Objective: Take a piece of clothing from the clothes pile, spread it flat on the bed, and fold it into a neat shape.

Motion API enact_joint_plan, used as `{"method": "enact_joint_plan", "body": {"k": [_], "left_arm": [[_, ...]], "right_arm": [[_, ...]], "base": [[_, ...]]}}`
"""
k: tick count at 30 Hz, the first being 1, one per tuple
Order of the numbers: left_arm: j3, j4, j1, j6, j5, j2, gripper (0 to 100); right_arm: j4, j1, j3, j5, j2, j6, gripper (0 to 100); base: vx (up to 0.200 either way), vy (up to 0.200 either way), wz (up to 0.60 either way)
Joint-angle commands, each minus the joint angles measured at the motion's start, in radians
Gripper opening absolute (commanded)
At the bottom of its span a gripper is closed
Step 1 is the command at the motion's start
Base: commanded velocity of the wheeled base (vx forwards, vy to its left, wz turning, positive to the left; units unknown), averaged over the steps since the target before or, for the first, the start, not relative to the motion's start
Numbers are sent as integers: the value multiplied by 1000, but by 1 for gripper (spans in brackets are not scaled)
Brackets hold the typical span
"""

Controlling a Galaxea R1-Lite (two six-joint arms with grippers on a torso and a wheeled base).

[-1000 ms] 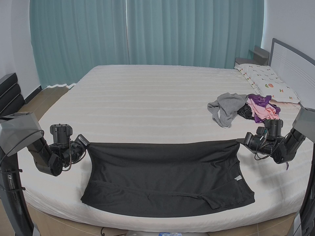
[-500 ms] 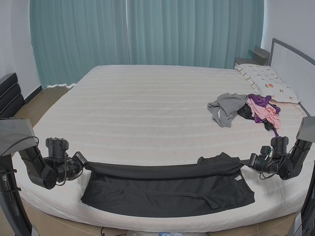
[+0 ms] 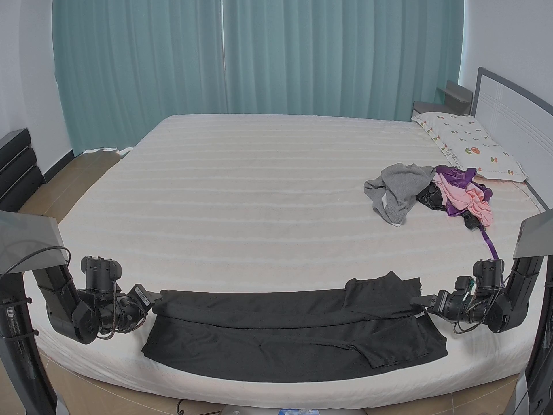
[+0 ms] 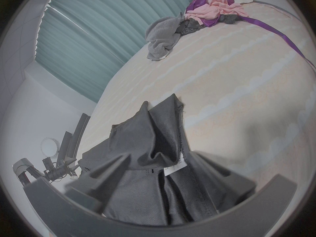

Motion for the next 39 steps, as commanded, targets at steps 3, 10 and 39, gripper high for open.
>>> {"method": "enact_joint_plan", "body": {"k": [3, 10, 39], "left_arm": [[2, 1, 7, -6, -1, -43, 100], [-84, 13, 19, -23, -3, -63, 100], [-250, 53, -33, 51, 36, 162, 0]], "right_arm": [[-5, -8, -4, 21, -78, 52, 100], [7, -5, -101, 15, -64, 143, 100], [-4, 27, -144, -36, 43, 241, 100]], "base": [[0, 0, 0], [0, 0, 0], [0, 0, 0]]}}
